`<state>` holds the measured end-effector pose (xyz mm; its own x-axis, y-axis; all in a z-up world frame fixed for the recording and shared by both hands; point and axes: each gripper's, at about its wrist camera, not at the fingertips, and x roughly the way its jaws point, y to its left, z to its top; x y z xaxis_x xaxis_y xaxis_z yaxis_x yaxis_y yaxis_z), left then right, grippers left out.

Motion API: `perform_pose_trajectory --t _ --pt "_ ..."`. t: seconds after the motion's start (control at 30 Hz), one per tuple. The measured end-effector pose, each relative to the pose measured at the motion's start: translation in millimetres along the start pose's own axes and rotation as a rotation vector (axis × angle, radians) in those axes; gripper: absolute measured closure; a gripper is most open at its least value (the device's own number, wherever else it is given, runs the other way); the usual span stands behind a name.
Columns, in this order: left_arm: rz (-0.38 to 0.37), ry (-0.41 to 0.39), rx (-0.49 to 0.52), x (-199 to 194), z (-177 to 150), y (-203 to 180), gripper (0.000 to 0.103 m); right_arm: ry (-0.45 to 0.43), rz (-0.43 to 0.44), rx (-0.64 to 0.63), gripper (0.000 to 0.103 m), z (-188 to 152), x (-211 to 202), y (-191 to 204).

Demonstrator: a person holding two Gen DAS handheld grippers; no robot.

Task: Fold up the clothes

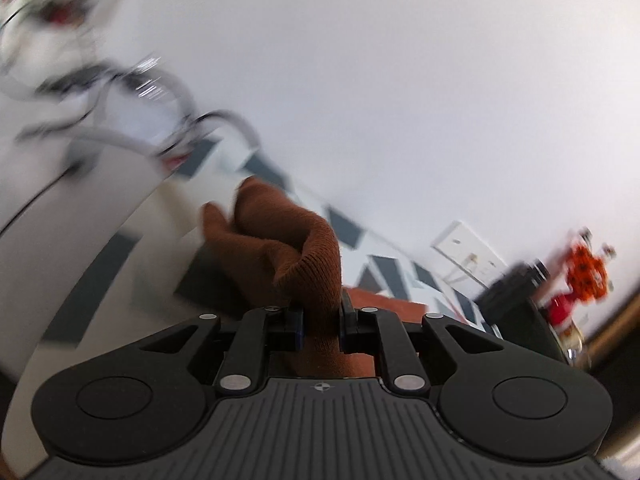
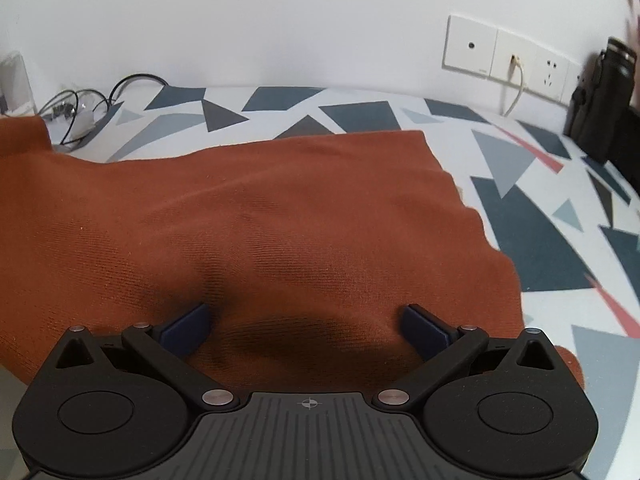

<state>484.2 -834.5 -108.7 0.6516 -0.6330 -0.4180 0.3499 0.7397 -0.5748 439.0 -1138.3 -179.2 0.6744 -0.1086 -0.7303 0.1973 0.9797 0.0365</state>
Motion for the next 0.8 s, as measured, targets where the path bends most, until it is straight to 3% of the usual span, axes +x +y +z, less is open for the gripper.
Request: perform_pose_trajectory --t 0.13,0.2,0.4,0.53,0.63,0.73,0.8 --pt "-0.093 0.006 0.174 12.3 19.4 -42.3 0.088 0.014 0.057 0.069 0.003 9.2 -8.5 -19.9" --pt "-0.162 0.028 0.267 24.7 27.6 -68.3 0.088 -0.039 0.080 0.154 0.004 12.0 -24.1 -43.3" --pt "-0.334 0.098 0.432 62.7 26.2 -147.0 0.088 -0.110 -0.010 0.216 0.005 7.6 -54.0 -107.6" --pt "-0.366 0.135 0.431 69.5 19.0 -166.0 0.088 -0.170 0.047 0.224 0.002 3.8 -69.1 -98.2" --pt "-0.365 0.159 0.420 69.4 15.3 -166.3 0.088 -0.147 0.138 0.233 0.001 -0.1 -60.7 -71.2" --pt "-0.346 0.203 0.419 75.6 9.5 -163.5 0.088 -0.061 0.225 0.078 0.001 -13.7 -38.2 -33.5" --pt "-0.327 0.230 0.413 86.4 1.8 -158.8 0.088 -0.050 0.211 -0.037 0.001 -26.5 -29.9 -19.0"
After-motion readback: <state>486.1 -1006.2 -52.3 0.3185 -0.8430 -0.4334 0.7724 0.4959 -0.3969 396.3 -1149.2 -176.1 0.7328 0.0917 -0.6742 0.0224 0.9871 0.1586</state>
